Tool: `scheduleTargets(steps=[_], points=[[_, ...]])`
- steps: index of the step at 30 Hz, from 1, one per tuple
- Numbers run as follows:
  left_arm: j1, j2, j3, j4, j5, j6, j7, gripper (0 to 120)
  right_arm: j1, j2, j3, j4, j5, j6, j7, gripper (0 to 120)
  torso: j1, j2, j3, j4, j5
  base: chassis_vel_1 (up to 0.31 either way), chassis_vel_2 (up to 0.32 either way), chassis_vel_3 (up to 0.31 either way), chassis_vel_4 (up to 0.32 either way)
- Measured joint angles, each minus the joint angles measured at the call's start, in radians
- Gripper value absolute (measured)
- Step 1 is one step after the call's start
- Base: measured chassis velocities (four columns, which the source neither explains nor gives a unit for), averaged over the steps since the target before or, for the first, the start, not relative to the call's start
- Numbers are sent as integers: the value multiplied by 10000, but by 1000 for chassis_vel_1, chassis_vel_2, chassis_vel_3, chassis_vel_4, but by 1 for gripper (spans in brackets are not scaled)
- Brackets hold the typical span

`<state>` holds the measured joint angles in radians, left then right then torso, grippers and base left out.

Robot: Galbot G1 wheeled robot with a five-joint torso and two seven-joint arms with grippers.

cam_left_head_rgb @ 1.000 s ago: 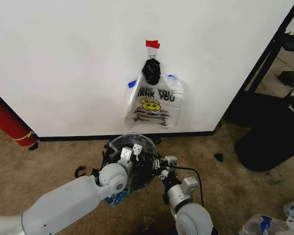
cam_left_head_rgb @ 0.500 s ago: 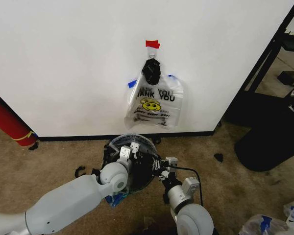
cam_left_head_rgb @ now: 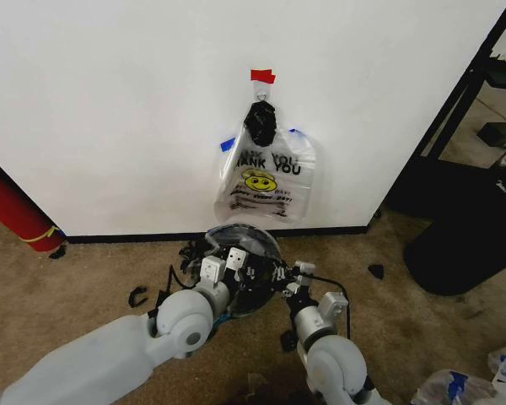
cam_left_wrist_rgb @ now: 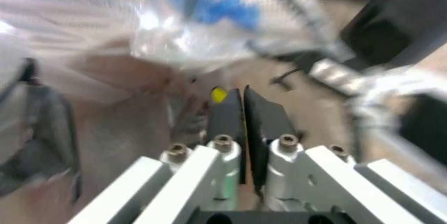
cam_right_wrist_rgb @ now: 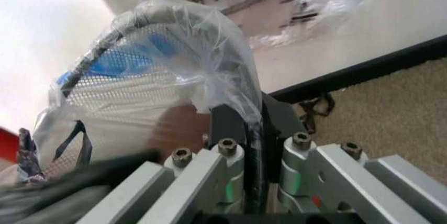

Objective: Pick up the garbage bag from the wall and place it over the trash bin.

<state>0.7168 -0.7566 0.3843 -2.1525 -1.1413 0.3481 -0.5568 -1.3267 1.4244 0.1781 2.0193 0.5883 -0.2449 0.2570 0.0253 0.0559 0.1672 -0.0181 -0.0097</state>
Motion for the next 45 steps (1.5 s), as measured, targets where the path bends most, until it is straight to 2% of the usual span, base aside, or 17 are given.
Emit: scheduleTargets(steps=[4, 6, 7, 8, 9, 12, 15, 17, 20, 23, 29, 32, 34, 36, 39, 42, 45], points=[[840, 170, -1369, -908, -60, -345, 279, 23, 65, -22, 192, -94, 258, -36, 93, 1, 0, 0, 0, 0, 0, 0, 0, 0, 0], [932, 180, -1531, -993, -62, -378, 289, 27, 66, -24, 209, -101, 270, -36, 98, 1, 0, 0, 0, -1, 0, 0, 0, 0, 0], [1205, 183, -2139, -1249, -63, -514, 329, 32, 61, -28, 254, -114, 292, -37, 102, 1, 0, 0, 0, 0, 0, 0, 0, 0, 0], [1241, 179, -2229, -1281, -62, -544, 333, 34, 58, -28, 261, -115, 297, -36, 102, 1, 0, 0, 0, 0, 1, 0, 0, 0, 0], [1382, 147, -2614, -1364, -60, -754, 409, 40, 55, -24, 291, -115, 326, -36, 102, 1, 0, 0, 0, 1, 0, 0, 0, 0, 0], [1469, 210, -3071, -1298, 114, -1081, 616, 52, 56, -20, 344, -116, 419, -36, 103, 1, 0, 0, 0, -2, 0, 0, 0, 0, 0], [1646, 391, -3341, -1173, 359, -1164, 859, 58, 58, -25, 392, -116, 490, -36, 112, 1, 0, 0, 0, -3, -1, 0, 0, 0, 0], [2171, 608, -3719, -1108, 604, -1243, 1066, 70, 41, -45, 483, -110, 582, -36, 117, 1, 0, 0, 0, 0, 0, 0, 0, 0, 0], [2646, 669, -3973, -1043, 769, -1347, 1195, 77, 20, -86, 550, -81, 663, -36, 118, 1, 0, 0, 0, -1, 0, 0, 0, 0, 0], [3472, 793, -4275, -695, 1118, -1671, 1774, 90, -23, -226, 627, 30, 802, -70, 141, 1, 0, 0, 0, 1, -1, 0, 0, 0, 0], [3885, 1060, -4308, -43, 1794, -2410, 2535, 88, -31, -374, 705, 193, 921, -146, 214, 1, 0, 0, 0, 0, -2, 0, 0, 0, 0], [4036, 1157, -4305, 149, 1819, -2523, 2678, 80, -50, -430, 743, 227, 868, -145, 208, 1, 0, 0, 0, -2, 1, 0, 0, 0, 0], [4296, 1185, -4316, 223, 1856, -2593, 2770, 70, -50, -443, 759, 242, 867, -143, 208, 1, 0, 0, 0, 0, 0, 0, 0, 0, 0], [4428, 1191, -4333, 256, 1901, -2636, 2810, 67, -46, -444, 761, 244, 874, -143, 210, 1, 0, 0, 0, -1, 0, 0, 0, 0, 0], [4796, 1180, -4362, 317, 2050, -2738, 2916, 52, -8, -442, 758, 244, 902, -138, 252, 1, 0, 0, 0, 1, 0, 0, 0, 0, 0], [4830, 1135, -4358, 358, 2082, -2783, 2919, 45, -2, -433, 742, 244, 902, -126, 267, 1, 0, 0, 0, 1, 0, 0, 0, 0, 0], [4738, 1048, -4297, 448, 2085, -2871, 2886, 34, -2, -416, 710, 245, 903, -126, 281, 1, 0, 0, 0, 0, -1, 0, 0, 0, 0]])
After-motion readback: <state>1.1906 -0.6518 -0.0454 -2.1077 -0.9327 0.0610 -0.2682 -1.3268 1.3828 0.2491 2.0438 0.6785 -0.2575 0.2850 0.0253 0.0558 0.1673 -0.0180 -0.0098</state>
